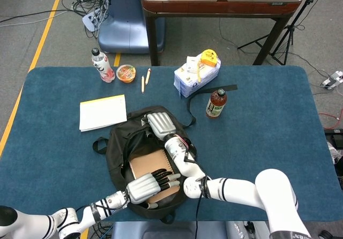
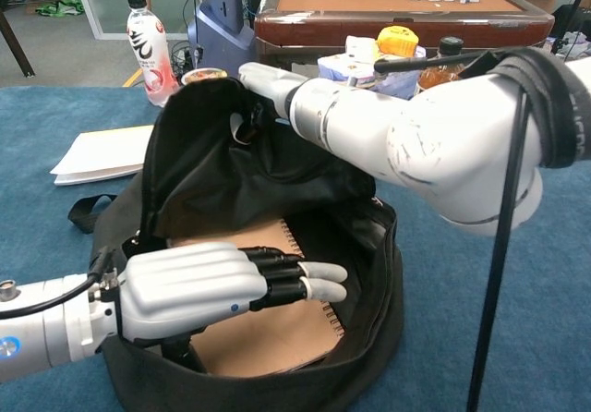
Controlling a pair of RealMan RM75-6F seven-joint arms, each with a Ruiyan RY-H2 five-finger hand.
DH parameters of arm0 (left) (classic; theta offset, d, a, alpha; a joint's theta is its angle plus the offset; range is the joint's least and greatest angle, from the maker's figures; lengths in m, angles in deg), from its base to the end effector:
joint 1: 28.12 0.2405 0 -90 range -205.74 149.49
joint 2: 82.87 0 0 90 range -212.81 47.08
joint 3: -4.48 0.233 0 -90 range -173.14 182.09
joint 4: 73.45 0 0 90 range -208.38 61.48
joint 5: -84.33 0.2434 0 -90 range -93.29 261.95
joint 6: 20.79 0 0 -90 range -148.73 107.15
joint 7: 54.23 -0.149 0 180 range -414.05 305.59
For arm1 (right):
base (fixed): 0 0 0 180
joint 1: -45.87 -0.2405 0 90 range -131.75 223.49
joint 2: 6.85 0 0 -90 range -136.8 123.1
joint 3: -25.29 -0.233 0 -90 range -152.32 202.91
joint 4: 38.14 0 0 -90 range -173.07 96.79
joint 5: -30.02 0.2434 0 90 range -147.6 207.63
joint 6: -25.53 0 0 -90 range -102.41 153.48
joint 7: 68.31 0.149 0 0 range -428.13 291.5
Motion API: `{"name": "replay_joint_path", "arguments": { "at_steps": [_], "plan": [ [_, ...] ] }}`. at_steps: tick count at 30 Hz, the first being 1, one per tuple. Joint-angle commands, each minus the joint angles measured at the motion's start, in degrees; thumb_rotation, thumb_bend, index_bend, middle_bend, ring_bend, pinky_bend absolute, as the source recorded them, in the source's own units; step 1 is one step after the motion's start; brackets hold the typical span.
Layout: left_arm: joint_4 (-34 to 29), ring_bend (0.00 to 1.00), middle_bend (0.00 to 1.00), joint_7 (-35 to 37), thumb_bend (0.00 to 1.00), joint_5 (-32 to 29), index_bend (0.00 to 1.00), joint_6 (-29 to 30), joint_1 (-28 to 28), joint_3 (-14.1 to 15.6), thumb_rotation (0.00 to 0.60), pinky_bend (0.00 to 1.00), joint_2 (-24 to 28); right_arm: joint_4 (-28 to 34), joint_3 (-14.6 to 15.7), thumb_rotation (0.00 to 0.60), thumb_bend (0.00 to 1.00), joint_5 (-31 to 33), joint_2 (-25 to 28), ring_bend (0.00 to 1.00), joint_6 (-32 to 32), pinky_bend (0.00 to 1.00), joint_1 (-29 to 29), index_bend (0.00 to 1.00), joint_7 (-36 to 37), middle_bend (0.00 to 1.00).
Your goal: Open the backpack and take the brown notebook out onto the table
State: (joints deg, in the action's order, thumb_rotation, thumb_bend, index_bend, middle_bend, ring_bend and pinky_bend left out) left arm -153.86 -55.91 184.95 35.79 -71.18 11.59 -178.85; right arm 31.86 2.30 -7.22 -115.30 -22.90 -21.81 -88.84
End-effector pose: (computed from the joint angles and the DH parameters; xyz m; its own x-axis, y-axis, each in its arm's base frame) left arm -0.1112 0.2149 -0.1226 0.5695 0.3310 0.7524 0.5597 -0.8265 -0.0600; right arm 0.0356 -0.3764 -0.1260 0.1616 -0.4181 0.8939 -0.9466 -0.3218 0.0206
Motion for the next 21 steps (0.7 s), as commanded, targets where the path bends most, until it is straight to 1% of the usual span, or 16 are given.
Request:
{"name": "replay_joint_path", "arguments": {
  "at_steps": [1,8,21],
  "plan": [
    [0.6,0.00,0.00,-0.8,0.19,-0.3,0.00,-0.2,0.2,0.0,0.600,0.06,-0.5,-0.3,-0.1,0.600,0.74,0.1,-0.2,0.34,0.1,0.41,-0.1,0.64,0.0,0.42],
    [2.1,0.00,0.00,-4.4,0.19,-1.8,0.00,-0.5,0.9,-0.6,0.600,0.06,-0.9,-0.4,-0.1,0.600,0.74,-0.1,-0.4,0.34,0.1,0.41,0.0,0.64,-0.2,0.42],
    [2.7,0.00,0.00,-6.3,0.19,-6.7,0.00,-0.7,2.3,-3.0,0.600,0.06,0.7,-0.8,-0.2,0.600,0.74,-0.2,-1.0,0.34,0.3,0.41,0.0,0.64,-0.3,0.42]
  ]
}}
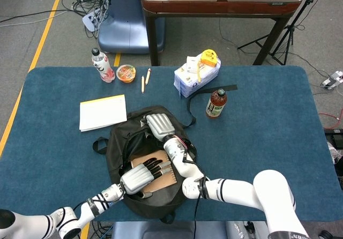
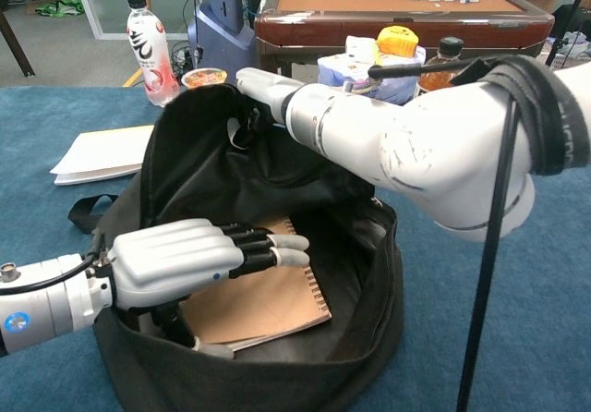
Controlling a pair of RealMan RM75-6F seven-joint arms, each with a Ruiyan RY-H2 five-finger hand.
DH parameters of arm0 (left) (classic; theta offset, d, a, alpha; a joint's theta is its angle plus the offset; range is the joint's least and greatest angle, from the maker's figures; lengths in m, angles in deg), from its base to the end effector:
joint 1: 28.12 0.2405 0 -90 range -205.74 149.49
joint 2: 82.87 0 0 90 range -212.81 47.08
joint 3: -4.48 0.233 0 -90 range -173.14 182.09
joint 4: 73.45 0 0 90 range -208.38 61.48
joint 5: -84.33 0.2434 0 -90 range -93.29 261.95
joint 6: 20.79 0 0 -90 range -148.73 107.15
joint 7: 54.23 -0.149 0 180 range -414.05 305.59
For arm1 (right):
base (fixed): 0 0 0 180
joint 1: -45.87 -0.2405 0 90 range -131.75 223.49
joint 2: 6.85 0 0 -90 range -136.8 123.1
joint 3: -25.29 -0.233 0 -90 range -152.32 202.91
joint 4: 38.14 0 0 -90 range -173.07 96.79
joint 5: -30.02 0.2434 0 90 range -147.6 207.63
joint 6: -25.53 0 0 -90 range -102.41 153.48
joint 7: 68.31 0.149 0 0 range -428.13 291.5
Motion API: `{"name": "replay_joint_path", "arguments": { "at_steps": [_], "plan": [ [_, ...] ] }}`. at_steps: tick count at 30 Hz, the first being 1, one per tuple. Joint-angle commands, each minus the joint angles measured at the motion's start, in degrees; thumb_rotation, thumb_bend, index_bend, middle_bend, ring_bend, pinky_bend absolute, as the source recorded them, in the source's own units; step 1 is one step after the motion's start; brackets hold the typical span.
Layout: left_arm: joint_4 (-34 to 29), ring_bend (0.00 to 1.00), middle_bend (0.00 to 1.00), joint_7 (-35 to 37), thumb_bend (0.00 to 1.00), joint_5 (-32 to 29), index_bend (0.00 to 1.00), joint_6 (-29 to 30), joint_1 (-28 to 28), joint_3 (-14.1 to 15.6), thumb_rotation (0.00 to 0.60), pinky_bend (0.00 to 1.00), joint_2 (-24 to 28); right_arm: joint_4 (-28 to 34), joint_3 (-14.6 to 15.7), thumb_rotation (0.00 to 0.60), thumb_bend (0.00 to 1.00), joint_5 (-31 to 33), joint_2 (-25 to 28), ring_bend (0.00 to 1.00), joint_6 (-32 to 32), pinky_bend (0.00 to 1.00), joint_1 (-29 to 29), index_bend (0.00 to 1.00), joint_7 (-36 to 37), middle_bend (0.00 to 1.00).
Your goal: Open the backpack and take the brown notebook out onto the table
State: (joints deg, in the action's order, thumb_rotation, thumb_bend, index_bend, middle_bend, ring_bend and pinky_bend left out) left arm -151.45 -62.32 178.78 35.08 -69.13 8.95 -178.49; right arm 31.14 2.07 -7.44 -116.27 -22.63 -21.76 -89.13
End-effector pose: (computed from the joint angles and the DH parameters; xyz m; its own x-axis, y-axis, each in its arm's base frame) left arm -0.1306 0.2428 -0.1169 0.6038 0.2711 0.7497 0.6069 -0.7661 -0.2117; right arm 0.0365 -0.3743 -0.1305 0.1633 -0.4234 0.8911 -0.9464 -0.3223 0.0203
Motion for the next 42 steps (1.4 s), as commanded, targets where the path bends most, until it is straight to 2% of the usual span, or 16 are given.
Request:
{"name": "replay_joint_path", "arguments": {
  "at_steps": [1,10,16,26,42],
  "plan": [
    [0.4,0.00,0.00,0.2,0.19,-0.8,0.00,0.1,0.3,-0.6,0.600,0.06,0.4,-0.1,-0.1,0.600,0.74,0.0,-0.1,0.34,0.0,0.41,0.0,0.64,-0.1,0.42],
    [1.6,0.00,0.00,0.1,0.19,-2.9,0.00,0.6,0.7,-2.1,0.600,0.06,1.7,-0.5,-0.3,0.600,0.74,0.2,-0.4,0.34,0.1,0.41,-0.2,0.64,-0.3,0.42],
    [-1.4,0.00,0.00,-0.9,0.19,-0.9,0.00,2.6,1.6,-0.7,0.600,0.06,3.0,-0.8,-0.6,0.600,0.74,0.2,-0.4,0.34,0.4,0.41,-0.1,0.64,-0.2,0.42],
    [0.4,0.00,0.00,-6.7,0.19,-2.1,0.00,2.3,2.4,-1.1,0.600,0.06,1.6,-1.0,-1.2,0.600,0.74,0.6,0.1,0.34,0.0,0.41,-0.2,0.64,-0.6,0.42],
    [-0.6,0.00,0.00,-7.4,0.19,-4.4,0.00,0.7,2.9,-1.6,0.600,0.06,1.0,-2.0,-1.0,0.600,0.74,1.0,-0.4,0.34,0.5,0.41,-0.2,0.64,-0.5,0.42]
  ]
}}
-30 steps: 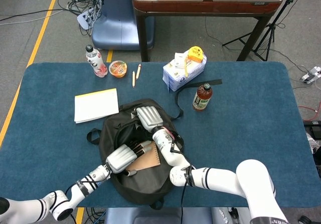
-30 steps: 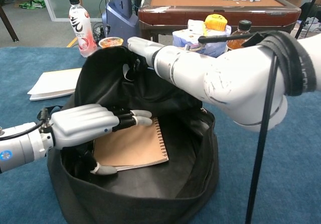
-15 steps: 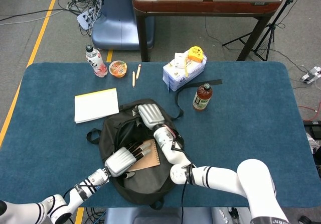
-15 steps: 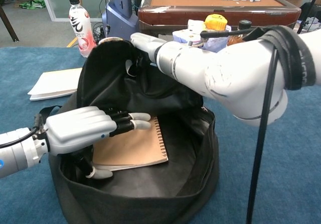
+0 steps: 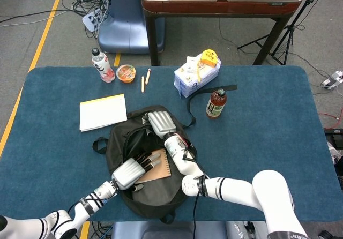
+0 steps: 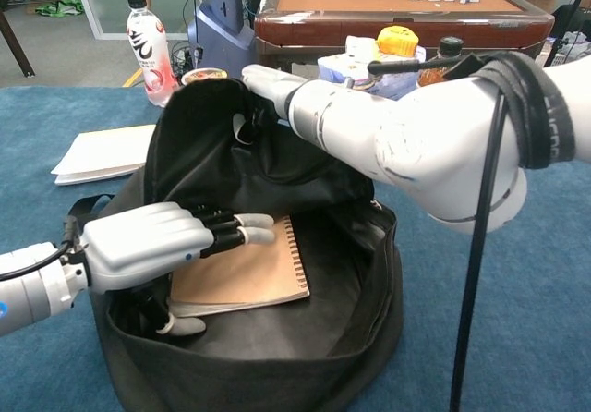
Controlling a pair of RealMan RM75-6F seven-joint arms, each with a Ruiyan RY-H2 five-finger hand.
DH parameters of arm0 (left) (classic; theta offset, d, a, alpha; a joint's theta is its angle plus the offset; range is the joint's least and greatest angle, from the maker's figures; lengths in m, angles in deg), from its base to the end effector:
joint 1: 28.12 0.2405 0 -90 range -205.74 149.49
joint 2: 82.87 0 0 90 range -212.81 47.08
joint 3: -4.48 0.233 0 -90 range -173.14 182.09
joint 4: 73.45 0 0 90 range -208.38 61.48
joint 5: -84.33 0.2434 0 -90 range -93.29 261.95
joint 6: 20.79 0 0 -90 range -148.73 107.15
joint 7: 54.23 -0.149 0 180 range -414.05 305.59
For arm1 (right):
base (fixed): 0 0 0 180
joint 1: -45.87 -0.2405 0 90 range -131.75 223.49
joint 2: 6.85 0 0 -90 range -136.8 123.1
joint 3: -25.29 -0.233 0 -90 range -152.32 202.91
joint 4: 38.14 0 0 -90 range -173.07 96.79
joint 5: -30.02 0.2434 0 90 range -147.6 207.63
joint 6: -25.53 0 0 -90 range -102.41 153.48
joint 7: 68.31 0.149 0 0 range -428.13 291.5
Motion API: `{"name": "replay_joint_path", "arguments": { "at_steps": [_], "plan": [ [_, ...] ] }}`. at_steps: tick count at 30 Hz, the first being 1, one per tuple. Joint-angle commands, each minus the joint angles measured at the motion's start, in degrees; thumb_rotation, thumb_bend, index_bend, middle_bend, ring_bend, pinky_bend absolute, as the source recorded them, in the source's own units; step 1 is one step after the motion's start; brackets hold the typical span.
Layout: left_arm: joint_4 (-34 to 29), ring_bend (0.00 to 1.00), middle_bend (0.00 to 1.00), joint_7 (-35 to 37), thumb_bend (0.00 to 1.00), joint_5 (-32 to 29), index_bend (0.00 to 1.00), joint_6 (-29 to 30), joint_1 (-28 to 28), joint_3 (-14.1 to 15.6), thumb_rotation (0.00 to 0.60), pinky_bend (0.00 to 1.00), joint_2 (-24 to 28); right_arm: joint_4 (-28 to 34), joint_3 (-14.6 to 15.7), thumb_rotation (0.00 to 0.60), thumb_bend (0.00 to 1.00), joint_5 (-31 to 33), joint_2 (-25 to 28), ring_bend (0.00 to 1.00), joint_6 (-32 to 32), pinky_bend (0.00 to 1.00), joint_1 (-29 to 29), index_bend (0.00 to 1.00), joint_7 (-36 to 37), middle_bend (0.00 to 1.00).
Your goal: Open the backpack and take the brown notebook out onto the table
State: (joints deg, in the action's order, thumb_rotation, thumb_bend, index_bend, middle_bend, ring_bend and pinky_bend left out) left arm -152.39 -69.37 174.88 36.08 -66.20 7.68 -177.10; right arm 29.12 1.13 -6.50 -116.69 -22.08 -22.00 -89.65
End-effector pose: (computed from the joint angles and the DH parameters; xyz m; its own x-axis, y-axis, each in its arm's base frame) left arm -0.1462 0.2502 -0.1058 0.6344 0.2215 0.7406 0.6250 -0.7108 -0.3227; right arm 0.0336 -0.3833 -0.1290 0.1585 -0.4134 0.8966 -0.9534 -0.3001 0.0301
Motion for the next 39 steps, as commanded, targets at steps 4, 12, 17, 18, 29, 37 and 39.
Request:
{"name": "replay_joint_path", "arguments": {
  "at_steps": [4,12,17,18,29,37,39],
  "plan": [
    [1.4,0.00,0.00,-1.1,0.19,-1.6,0.00,-0.2,0.3,-1.0,0.600,0.06,-1.3,-0.2,-0.4,0.600,0.74,0.2,0.0,0.34,0.0,0.41,-0.2,0.64,-0.1,0.42],
    [4.0,0.03,0.01,-0.3,0.20,-1.5,0.15,1.2,0.8,-1.5,0.600,0.13,-2.2,-1.3,-1.0,0.600,0.74,1.2,-0.5,0.34,0.5,0.41,-0.9,0.64,-0.2,0.41],
    [5.2,0.14,0.10,-0.9,0.23,-1.1,0.26,0.7,0.5,-1.1,0.600,0.20,-1.7,-1.9,-1.2,0.600,0.74,1.5,-0.7,0.34,1.0,0.41,-1.1,0.64,-0.1,0.41],
    [5.4,0.15,0.11,-0.9,0.24,-0.9,0.28,0.8,0.5,-1.0,0.600,0.21,-1.6,-2.0,-1.2,0.600,0.74,1.6,-0.7,0.34,1.0,0.41,-1.1,0.64,-0.1,0.41],
    [10.2,0.24,0.21,0.8,0.37,3.4,0.37,5.9,0.7,-0.7,0.600,0.33,-2.1,-2.1,-1.5,0.600,0.74,2.5,-0.5,0.34,1.8,0.41,-1.5,0.64,-0.2,0.41],
    [13.4,0.30,0.27,3.1,0.39,5.8,0.41,8.9,0.5,-0.8,0.600,0.40,-2.8,-1.4,-1.5,0.600,0.74,3.0,0.1,0.34,1.9,0.41,-1.7,0.64,-0.3,0.41],
    [14.4,0.32,0.28,3.4,0.40,6.5,0.43,9.6,0.4,-0.7,0.600,0.42,-3.1,-1.3,-1.5,0.600,0.74,3.2,0.2,0.34,2.0,0.41,-1.7,0.64,-0.4,0.41]
  ]
}}
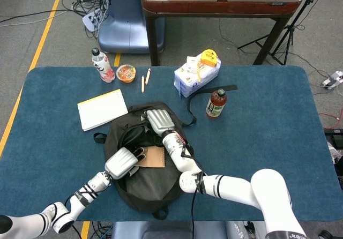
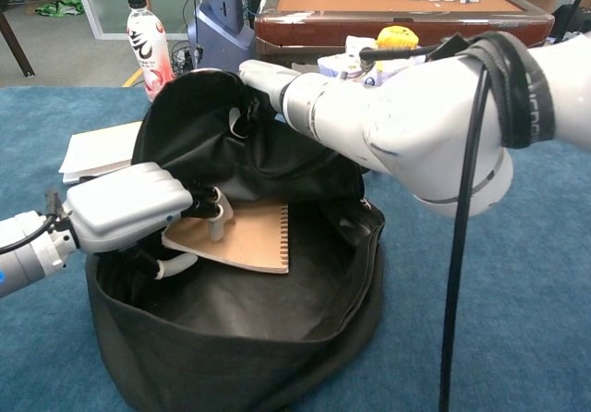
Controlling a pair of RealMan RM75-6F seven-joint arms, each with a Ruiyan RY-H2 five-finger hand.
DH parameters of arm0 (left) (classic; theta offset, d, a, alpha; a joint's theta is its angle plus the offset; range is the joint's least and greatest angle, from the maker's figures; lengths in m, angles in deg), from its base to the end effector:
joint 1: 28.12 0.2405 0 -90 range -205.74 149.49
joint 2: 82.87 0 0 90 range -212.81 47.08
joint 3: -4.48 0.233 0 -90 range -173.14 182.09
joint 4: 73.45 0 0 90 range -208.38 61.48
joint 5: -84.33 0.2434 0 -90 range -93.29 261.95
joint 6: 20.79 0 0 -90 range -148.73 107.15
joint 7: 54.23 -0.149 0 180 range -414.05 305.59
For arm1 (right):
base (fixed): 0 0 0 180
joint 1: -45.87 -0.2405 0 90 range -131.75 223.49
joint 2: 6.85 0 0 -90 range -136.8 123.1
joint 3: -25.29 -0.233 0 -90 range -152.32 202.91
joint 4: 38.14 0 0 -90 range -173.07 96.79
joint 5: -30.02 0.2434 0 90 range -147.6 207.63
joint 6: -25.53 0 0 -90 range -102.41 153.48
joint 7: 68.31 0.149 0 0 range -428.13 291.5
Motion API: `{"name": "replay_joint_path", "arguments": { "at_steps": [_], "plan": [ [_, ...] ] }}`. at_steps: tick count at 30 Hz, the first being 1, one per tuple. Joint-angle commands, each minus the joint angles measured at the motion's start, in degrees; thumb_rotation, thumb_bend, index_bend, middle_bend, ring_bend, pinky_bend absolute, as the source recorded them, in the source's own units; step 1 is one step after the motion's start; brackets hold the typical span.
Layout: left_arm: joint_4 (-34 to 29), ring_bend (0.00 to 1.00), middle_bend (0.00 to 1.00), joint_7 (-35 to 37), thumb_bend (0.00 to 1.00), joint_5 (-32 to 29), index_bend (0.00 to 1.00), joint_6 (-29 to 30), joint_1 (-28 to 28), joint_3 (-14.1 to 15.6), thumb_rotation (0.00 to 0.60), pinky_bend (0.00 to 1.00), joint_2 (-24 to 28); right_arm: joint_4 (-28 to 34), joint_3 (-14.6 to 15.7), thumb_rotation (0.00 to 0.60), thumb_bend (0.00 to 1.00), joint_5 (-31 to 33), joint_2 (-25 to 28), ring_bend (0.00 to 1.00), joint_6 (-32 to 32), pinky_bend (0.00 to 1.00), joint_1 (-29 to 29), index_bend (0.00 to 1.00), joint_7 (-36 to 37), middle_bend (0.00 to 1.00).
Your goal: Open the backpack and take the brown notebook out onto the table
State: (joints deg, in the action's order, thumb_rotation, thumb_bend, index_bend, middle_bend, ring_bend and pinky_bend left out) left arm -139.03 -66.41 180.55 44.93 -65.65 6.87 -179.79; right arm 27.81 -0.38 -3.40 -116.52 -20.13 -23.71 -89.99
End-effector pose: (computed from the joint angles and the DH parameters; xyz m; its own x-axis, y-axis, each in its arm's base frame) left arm -0.1695 0.2854 -0.0879 0.6529 0.0103 0.7574 0.5497 -0.6944 -0.4644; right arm 0.0407 -0.3913 -0.1276 0.1348 -0.4335 0.8910 -0.9608 -0.2770 0.0106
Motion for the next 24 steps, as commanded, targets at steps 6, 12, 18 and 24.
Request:
{"name": "replay_joint_path", "arguments": {
  "at_steps": [6,12,18,24],
  "plan": [
    [6.3,0.40,0.36,4.0,0.43,4.1,0.50,4.6,-0.8,0.6,0.600,0.51,-2.0,0.2,0.3,0.600,0.74,0.7,0.5,0.34,0.3,0.41,-0.1,0.64,-0.2,0.41],
    [12.2,0.48,0.46,9.0,0.45,6.3,0.59,8.2,-1.3,1.0,0.600,0.60,-4.1,0.6,0.0,0.600,0.74,1.1,1.2,0.34,0.8,0.41,-0.3,0.64,0.0,0.41],
    [16.4,0.53,0.57,14.1,0.46,7.8,0.66,11.3,-1.4,1.8,0.600,0.65,-5.4,1.3,-0.1,0.600,0.74,1.4,2.0,0.34,1.3,0.41,-0.3,0.64,0.7,0.41],
    [18.7,0.60,0.69,18.3,0.47,8.9,0.69,14.0,-1.1,2.9,0.600,0.70,-6.5,0.8,0.1,0.600,0.74,1.6,2.1,0.34,1.4,0.41,-0.2,0.64,1.5,0.41]
  ]
}}
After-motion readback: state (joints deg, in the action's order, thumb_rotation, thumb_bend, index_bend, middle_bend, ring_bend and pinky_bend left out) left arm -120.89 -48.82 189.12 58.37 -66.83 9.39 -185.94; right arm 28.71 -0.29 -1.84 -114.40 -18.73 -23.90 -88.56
